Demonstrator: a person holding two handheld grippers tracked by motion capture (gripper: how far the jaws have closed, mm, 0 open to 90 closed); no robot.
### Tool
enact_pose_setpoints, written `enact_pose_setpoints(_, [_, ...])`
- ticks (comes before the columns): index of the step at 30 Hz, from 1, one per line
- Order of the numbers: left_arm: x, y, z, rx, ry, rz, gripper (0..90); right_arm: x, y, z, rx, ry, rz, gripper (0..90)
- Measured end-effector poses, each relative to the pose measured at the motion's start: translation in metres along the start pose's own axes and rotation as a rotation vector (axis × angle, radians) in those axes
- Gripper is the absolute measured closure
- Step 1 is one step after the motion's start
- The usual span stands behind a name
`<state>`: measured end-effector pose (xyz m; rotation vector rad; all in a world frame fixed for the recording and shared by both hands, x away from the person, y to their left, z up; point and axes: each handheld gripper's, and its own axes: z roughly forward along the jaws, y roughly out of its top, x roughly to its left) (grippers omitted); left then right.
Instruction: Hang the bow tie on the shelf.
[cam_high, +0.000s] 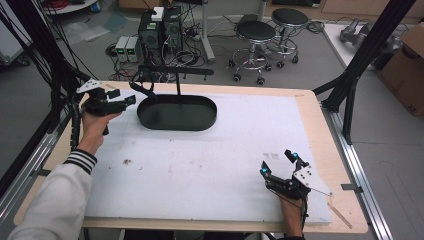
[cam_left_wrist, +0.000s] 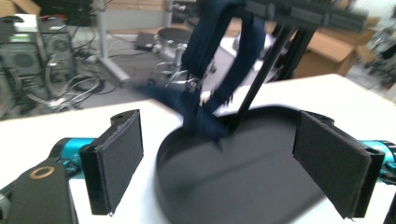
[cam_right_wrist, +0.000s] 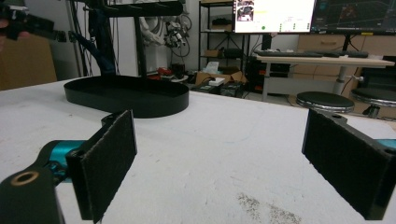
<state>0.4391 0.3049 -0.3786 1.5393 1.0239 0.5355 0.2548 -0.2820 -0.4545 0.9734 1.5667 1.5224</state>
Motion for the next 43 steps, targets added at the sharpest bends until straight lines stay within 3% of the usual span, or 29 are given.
enact_pose_setpoints(5, [-0.006,-0.03,-0.036,-0.09,-0.049,-0.006,16.4,0.001,0.0,0.0,-0.004,-0.005,-0.004,9.1])
enact_pose_setpoints(11, [-0.022,-0.064,-0.072,-0.122,-0.101,0.035,16.4,0.001,0.0,0.0,0.001,-0.01,-0.006,9.1])
enact_pose_setpoints(14, [-0.031,-0.079,-0.084,-0.122,-0.112,0.063,16.4,0.001,0.0,0.0,0.003,-0.018,0.001,9.1])
enact_pose_setpoints(21, [-0.04,-0.11,-0.099,-0.21,-0.101,0.085,16.7,0.002,0.0,0.0,0.004,-0.025,-0.001,9.1])
enact_pose_setpoints(23, [-0.042,-0.113,-0.102,-0.243,-0.094,0.103,16.9,0.002,0.0,0.0,-0.001,-0.028,-0.01,9.1])
enact_pose_setpoints(32, [-0.05,-0.116,-0.103,-0.247,-0.079,0.19,18.9,0.003,0.0,-0.001,-0.008,-0.036,-0.015,9.1])
enact_pose_setpoints(39, [-0.05,-0.117,-0.104,-0.262,-0.077,0.185,19.8,0.002,-0.001,-0.002,-0.013,-0.037,-0.005,9.1])
enact_pose_setpoints(43, [-0.05,-0.117,-0.103,-0.26,-0.055,0.176,19.7,0.002,-0.001,-0.001,-0.013,-0.037,-0.004,9.1])
